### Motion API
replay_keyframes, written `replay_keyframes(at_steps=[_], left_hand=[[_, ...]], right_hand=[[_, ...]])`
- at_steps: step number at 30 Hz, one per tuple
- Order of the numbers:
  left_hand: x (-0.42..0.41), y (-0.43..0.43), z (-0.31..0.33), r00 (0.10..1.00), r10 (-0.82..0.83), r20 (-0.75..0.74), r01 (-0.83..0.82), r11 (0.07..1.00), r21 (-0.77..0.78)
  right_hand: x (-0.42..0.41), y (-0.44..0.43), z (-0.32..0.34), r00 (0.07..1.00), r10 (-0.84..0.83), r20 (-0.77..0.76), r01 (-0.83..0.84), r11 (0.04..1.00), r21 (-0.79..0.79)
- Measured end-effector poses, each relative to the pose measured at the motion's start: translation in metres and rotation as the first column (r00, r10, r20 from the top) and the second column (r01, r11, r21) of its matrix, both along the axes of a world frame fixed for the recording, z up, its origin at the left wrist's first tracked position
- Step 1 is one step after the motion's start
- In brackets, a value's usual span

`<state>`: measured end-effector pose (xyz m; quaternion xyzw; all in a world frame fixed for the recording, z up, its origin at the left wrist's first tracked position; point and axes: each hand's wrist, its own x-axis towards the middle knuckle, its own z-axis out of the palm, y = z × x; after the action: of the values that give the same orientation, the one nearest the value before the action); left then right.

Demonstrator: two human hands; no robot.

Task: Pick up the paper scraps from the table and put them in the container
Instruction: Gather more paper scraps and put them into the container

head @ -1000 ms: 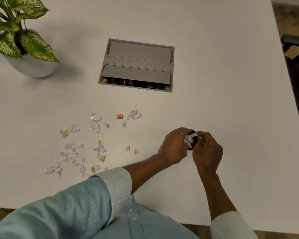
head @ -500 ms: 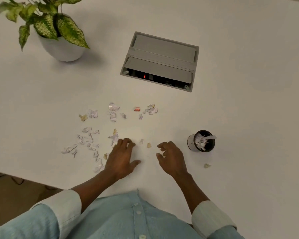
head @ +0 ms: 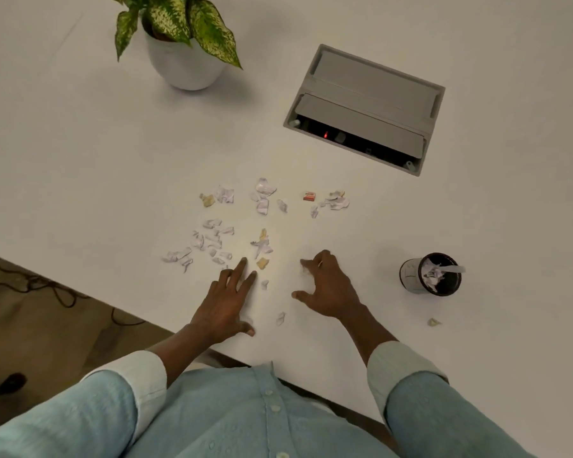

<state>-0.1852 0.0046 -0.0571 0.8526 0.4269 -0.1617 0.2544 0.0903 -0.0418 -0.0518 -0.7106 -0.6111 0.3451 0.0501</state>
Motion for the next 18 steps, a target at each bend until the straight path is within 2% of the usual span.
replay_keyframes(at_steps=[3,6,11,18], left_hand=[[-0.002,-0.003,-0.007,0.995,-0.029,0.093,0.027,1.0,0.013],[-0.001,-0.004,-0.015,0.984,-0.065,0.163,0.065,0.998,0.008],[0.006,-0.004,-0.027,0.976,-0.127,0.174,0.128,0.992,0.003],[0.015,-0.01,-0.024,0.964,-0.185,0.189,0.17,0.981,0.091]], right_hand=[[-0.018,-0.014,0.0,0.993,0.118,-0.018,-0.119,0.992,-0.035],[-0.039,-0.03,-0.005,0.99,0.136,-0.024,-0.137,0.99,-0.038],[-0.078,-0.045,-0.01,0.998,0.057,-0.007,-0.057,0.998,-0.002],[-0.102,-0.055,-0.017,0.99,-0.132,0.043,0.129,0.989,0.068]])
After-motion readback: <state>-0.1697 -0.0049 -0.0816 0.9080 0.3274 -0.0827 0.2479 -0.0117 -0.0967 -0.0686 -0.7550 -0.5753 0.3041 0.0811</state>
